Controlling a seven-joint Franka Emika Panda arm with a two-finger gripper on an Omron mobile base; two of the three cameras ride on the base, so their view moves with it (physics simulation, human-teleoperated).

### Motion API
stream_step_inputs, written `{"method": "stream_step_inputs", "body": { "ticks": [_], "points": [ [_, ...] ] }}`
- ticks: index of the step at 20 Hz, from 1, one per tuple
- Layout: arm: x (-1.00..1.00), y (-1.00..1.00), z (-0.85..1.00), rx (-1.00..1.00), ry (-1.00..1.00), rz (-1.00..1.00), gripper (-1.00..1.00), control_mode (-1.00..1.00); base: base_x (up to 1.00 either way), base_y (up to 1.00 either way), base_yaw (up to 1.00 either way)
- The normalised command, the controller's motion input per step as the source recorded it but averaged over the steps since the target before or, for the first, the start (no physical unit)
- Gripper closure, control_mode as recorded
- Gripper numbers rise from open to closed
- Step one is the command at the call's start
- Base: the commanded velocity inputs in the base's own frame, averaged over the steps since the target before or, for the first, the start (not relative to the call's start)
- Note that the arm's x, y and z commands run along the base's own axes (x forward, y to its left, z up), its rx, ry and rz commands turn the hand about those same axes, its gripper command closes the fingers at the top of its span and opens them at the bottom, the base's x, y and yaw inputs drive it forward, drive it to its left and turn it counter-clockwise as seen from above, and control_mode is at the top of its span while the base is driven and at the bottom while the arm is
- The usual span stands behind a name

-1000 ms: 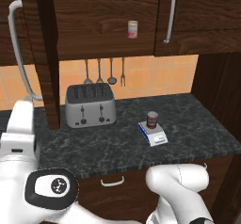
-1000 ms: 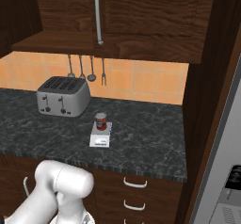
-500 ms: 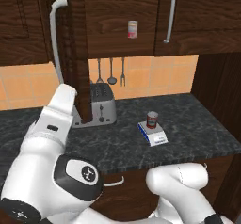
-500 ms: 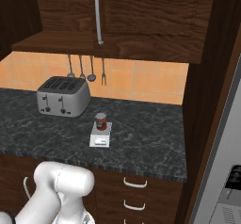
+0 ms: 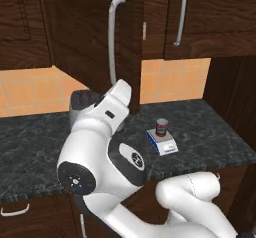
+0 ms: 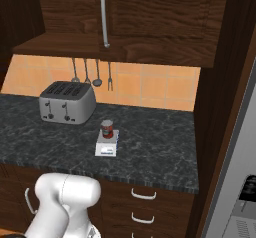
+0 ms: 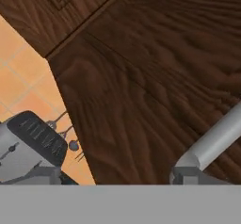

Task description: Pick the canned food and place it on the digital scale for weighing, and close the cabinet.

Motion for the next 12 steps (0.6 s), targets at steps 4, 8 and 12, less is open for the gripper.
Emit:
{"method": "stream_step_inputs", "body": {
  "ticks": [4,8,12],
  "points": [
    [1.0,-1.0,0.06,0.19,0.09,0.0,-1.0,-1.0,0.0,0.0,0.0],
    [1.0,-0.99,0.15,0.2,0.05,0.0,-1.0,-1.0,0.0,0.0,0.0],
    [1.0,-0.8,0.06,0.2,0.04,0.05,-1.0,-1.0,0.0,0.0,0.0]
  ]
}}
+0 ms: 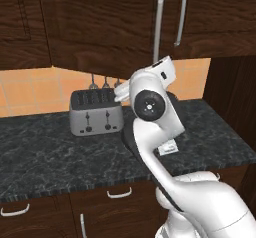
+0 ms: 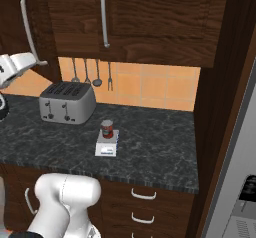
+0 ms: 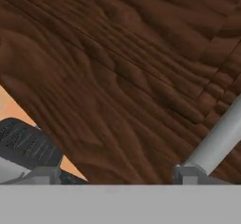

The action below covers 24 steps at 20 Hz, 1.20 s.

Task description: Pick the canned food and place it on the digital scale for weighing, and close the cabinet.

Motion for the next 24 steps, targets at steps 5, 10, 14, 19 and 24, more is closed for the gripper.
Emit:
{"method": "stream_step_inputs", "body": {
  "ticks": [5,10,14,19,24],
  "points": [
    [1.0,-0.19,0.0,0.07,0.06,0.05,-1.0,-1.0,0.0,0.0,0.0],
    [1.0,-0.07,0.0,0.14,0.11,0.09,-1.0,-1.0,0.0,0.0,0.0],
    [1.0,-0.18,0.0,0.14,0.05,0.08,-1.0,-1.0,0.0,0.0,0.0],
    [1.0,-0.21,0.0,0.09,-0.01,0.07,-1.0,-1.0,0.0,0.0,0.0],
    [1.0,0.0,0.0,0.04,-0.03,0.03,-1.0,-1.0,0.0,0.0,0.0]
  ]
}}
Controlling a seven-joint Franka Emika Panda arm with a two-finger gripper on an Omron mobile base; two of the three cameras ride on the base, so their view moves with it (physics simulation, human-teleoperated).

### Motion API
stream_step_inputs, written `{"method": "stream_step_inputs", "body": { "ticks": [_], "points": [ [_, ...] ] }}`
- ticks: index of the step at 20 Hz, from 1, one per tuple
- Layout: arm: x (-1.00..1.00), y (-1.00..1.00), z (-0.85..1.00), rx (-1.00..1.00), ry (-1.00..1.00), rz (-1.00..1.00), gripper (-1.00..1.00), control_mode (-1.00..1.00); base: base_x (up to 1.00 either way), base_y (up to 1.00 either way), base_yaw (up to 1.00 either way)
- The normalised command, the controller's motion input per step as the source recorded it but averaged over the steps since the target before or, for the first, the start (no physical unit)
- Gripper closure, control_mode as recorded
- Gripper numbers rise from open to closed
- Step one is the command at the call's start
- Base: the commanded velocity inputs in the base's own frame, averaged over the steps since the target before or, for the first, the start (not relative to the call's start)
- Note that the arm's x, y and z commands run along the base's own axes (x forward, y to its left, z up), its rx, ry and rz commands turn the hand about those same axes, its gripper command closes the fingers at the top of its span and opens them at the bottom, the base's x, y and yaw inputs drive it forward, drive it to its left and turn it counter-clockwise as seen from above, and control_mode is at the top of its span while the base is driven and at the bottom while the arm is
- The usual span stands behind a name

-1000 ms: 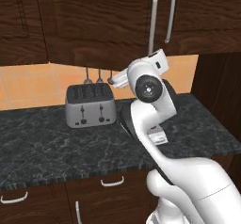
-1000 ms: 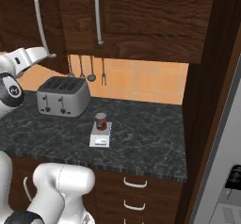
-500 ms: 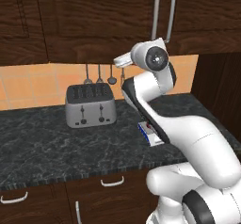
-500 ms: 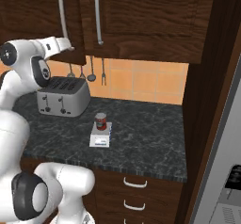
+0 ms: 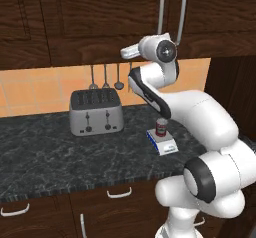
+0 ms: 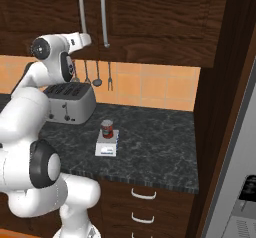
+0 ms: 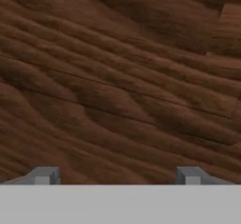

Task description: Pick the canned food and place it on the digital scale for weighing, and close the cabinet.

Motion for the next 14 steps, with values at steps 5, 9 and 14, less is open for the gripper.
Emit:
{"method": "stream_step_inputs", "body": {
  "ticks": [5,9,14],
  "points": [
    [1.0,0.01,-0.12,0.01,0.0,0.0,-1.0,-1.0,0.0,0.0,0.0],
    [0.95,0.0,-0.43,0.01,0.01,0.0,-1.0,-1.0,0.0,0.0,0.0],
    [0.84,0.0,-0.74,0.0,0.04,0.0,-1.0,-1.0,0.0,0.0,0.0]
  ]
}}
